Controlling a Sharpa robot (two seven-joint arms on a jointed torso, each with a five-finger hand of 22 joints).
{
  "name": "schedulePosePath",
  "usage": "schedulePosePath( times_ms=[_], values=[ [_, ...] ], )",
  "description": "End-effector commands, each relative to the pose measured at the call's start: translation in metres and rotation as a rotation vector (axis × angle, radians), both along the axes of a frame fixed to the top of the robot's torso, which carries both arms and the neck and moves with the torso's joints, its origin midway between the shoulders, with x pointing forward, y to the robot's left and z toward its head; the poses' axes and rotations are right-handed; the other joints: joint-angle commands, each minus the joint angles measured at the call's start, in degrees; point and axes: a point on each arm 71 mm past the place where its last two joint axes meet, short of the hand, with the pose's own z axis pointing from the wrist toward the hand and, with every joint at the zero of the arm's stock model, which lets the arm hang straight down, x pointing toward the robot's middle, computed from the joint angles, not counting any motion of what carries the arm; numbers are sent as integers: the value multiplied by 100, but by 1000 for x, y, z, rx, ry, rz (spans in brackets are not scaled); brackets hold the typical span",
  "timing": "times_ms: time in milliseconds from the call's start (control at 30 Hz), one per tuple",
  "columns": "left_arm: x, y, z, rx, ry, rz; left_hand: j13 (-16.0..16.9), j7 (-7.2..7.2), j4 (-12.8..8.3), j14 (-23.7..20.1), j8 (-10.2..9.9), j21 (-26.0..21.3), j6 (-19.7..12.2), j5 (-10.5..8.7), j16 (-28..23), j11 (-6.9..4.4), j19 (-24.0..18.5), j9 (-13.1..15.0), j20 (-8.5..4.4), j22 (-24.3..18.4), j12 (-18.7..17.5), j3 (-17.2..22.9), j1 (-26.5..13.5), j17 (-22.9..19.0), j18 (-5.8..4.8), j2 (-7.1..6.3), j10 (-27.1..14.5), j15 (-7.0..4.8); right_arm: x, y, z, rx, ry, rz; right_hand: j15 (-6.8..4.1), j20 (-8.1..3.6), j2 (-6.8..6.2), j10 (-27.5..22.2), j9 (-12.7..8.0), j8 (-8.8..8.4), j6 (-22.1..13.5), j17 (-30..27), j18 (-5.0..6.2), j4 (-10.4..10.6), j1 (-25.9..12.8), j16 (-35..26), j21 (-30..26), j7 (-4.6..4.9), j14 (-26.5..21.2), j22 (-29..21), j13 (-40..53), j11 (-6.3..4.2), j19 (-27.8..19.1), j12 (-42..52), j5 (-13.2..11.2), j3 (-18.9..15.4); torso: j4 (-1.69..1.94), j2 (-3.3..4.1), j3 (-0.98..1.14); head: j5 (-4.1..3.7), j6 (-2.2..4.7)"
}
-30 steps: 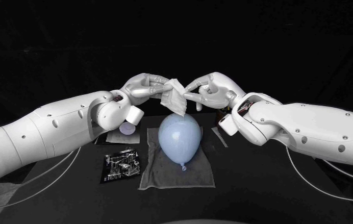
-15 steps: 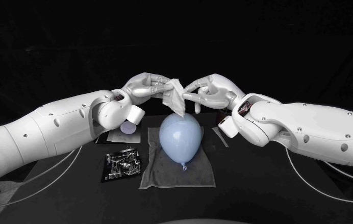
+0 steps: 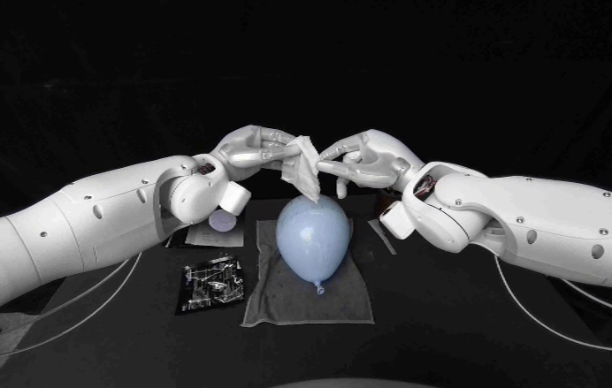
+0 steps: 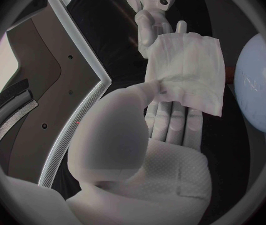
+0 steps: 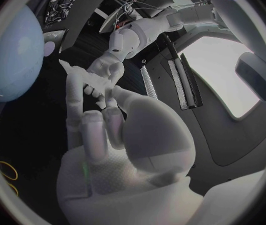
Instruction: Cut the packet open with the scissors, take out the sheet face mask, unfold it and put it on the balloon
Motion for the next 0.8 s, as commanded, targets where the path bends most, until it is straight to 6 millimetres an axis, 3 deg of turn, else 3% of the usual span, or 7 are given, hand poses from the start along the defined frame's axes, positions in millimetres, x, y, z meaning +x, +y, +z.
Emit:
schedulePosePath(
  times_ms=[33,233,500,800],
  values=[
    [-1,-2,2,-9,-5,-12,6,15,-36,29,14,-27,15,17,-39,5,12,8,31,0,-22,-12,-8,9,62,63,50,7,0,0,0,10,20,11,25,3,124,-24,-1,-31,-31,615,86,34,86,1,-8,2,10,10,309,16,-34,-37,37,-3,-2,1,1,4,-15],
    [-1,-2,3,-9,-4,-15,6,18,-39,28,14,-28,13,17,-40,6,12,10,32,0,-23,-9,-16,11,62,66,49,8,1,-2,0,17,22,-5,40,20,153,-23,-1,-51,-88,623,93,-51,159,8,3,21,9,29,326,33,-60,-25,37,35,-2,1,1,3,-18],
    [-1,-3,3,-9,-2,-18,6,18,-39,28,14,-28,13,17,-40,6,12,10,32,0,-23,-9,-16,11,62,66,49,8,3,-4,-1,23,29,-22,95,72,231,4,-20,-137,-228,676,102,-371,321,37,92,111,42,112,372,106,-86,12,41,225,-4,-2,2,2,-8],
    [-2,-4,3,-10,-1,-23,6,19,-46,27,14,-29,11,17,-43,8,11,13,32,0,-24,-5,-23,13,62,68,46,9,4,-6,-1,24,30,-33,112,101,257,36,-31,-180,-265,735,117,-632,316,63,212,120,86,215,410,120,-128,41,43,448,-3,-1,1,-10,-12]
  ],
)
